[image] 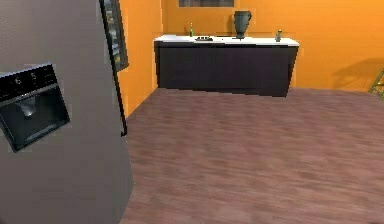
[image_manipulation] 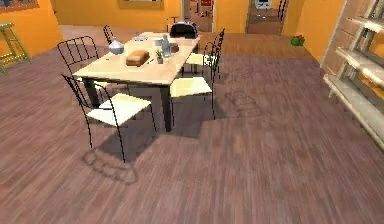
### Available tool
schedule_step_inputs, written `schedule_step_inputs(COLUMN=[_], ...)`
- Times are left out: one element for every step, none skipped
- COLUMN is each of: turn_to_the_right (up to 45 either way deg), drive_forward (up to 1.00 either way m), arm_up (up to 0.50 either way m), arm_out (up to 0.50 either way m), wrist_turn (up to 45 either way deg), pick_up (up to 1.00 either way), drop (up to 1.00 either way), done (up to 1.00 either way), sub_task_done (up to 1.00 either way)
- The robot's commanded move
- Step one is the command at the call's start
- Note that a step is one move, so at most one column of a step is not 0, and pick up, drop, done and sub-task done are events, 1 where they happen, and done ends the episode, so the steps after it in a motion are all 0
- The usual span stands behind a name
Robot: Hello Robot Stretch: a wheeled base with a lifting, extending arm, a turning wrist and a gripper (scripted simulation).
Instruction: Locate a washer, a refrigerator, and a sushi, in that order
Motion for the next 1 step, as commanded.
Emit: schedule_step_inputs(turn_to_the_right=[9.0], drive_forward=[0.0], arm_up=[0.0], arm_out=[0.0], wrist_turn=[0.0], pick_up=[0.0], drop=[0.0], done=[0.0], sub_task_done=[0.0])
